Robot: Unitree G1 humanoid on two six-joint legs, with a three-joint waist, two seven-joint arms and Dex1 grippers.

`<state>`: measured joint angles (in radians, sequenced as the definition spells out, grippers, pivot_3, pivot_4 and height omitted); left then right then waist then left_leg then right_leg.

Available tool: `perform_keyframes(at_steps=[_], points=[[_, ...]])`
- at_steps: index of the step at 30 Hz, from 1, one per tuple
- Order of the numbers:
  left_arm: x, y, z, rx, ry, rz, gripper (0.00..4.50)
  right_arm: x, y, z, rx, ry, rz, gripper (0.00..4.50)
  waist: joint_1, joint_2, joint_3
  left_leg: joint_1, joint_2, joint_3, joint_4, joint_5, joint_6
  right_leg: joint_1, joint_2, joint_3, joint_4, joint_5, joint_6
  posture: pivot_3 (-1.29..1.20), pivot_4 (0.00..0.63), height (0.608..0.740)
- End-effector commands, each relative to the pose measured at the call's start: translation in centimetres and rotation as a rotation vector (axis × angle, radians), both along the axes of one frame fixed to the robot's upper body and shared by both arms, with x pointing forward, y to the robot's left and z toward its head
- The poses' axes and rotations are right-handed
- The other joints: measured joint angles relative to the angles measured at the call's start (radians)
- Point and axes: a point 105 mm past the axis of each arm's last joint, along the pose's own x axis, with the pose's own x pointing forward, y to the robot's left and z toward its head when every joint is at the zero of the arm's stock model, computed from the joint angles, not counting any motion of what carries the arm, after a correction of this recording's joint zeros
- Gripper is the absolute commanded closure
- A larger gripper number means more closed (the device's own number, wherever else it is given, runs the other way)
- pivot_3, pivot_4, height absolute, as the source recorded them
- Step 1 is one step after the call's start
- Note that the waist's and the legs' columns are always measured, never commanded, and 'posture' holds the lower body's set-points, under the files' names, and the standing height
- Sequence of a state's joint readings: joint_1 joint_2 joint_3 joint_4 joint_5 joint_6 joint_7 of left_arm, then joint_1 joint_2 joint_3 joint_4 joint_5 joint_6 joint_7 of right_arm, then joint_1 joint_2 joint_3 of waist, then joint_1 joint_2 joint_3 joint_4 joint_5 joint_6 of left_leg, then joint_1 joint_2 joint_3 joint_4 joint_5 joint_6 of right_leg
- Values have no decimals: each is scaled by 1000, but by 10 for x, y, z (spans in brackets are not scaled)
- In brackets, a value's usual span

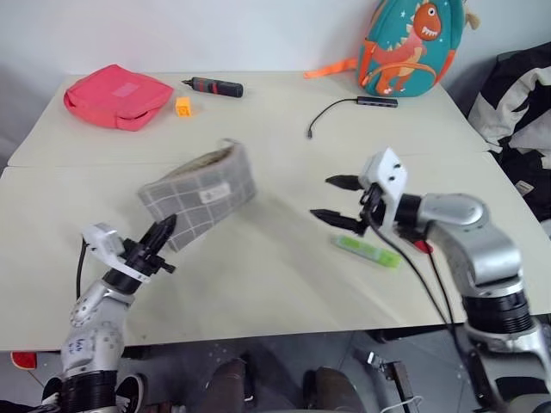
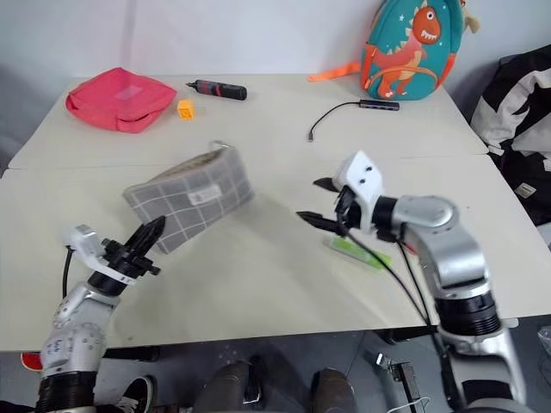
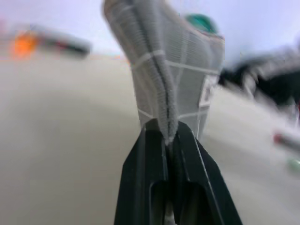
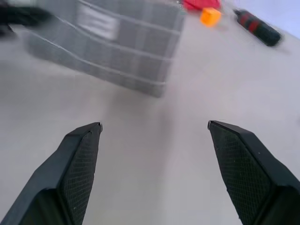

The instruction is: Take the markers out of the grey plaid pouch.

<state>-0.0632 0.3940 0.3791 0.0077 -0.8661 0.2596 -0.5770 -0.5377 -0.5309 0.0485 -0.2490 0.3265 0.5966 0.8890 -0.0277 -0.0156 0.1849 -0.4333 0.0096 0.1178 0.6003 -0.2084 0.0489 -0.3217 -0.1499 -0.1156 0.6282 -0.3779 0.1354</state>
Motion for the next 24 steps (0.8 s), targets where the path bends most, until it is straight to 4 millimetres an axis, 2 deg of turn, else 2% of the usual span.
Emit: perform_keyframes(at_steps=[1,4,5,7,11,13,14,18,21,24], points=[[-3,19,5,-175,88,75,4500,-12,11,4,15,-57,40,724,0,0,0,0,0,0,0,0,0,0,0,0,0,0,0,0,150,740],[-5,32,1,-287,138,131,4500,-18,21,-6,13,-41,65,724,0,0,0,0,0,0,2,0,0,0,0,0,0,0,0,0,150,740],[-6,31,4,-313,128,118,3947,-18,22,-7,12,-39,70,699,0,0,0,0,0,0,3,0,0,0,0,0,0,0,0,0,150,740],[-6,34,7,-259,111,146,3463,-18,21,-8,-4,-43,71,699,3,0,0,0,0,0,4,0,0,0,1,1,-1,0,0,0,150,740],[-9,33,7,-86,116,148,2230,-16,16,-10,-22,-40,66,699,5,0,0,-1,-1,1,4,0,-1,0,1,1,-1,0,0,0,150,740],[-14,33,11,-55,102,137,1595,-15,13,-11,-33,-39,62,699,3,0,0,-1,-1,1,4,-1,-2,-1,2,1,-2,0,0,0,150,740],[-17,33,13,-12,100,134,1270,-16,12,-12,-40,-39,61,699,3,0,0,-1,-1,2,3,-2,-4,-2,2,1,-2,0,0,0,150,740],[-45,10,-4,461,110,-38,36,-18,2,-14,-51,-20,52,699,1,-1,-1,-2,0,3,2,-3,-5,-3,2,2,-3,0,0,0,150,740],[-66,9,12,440,42,-82,36,-20,-13,-10,-21,3,29,699,1,-1,0,-1,-1,7,-3,-4,-7,-5,1,3,-7,0,0,0,150,740],[-73,29,12,568,52,-1,36,-15,-38,-4,32,-1,-56,699,4,-1,0,-2,1,6,-3,-4,-8,-5,1,5,-9,0,-1,0,150,740]])
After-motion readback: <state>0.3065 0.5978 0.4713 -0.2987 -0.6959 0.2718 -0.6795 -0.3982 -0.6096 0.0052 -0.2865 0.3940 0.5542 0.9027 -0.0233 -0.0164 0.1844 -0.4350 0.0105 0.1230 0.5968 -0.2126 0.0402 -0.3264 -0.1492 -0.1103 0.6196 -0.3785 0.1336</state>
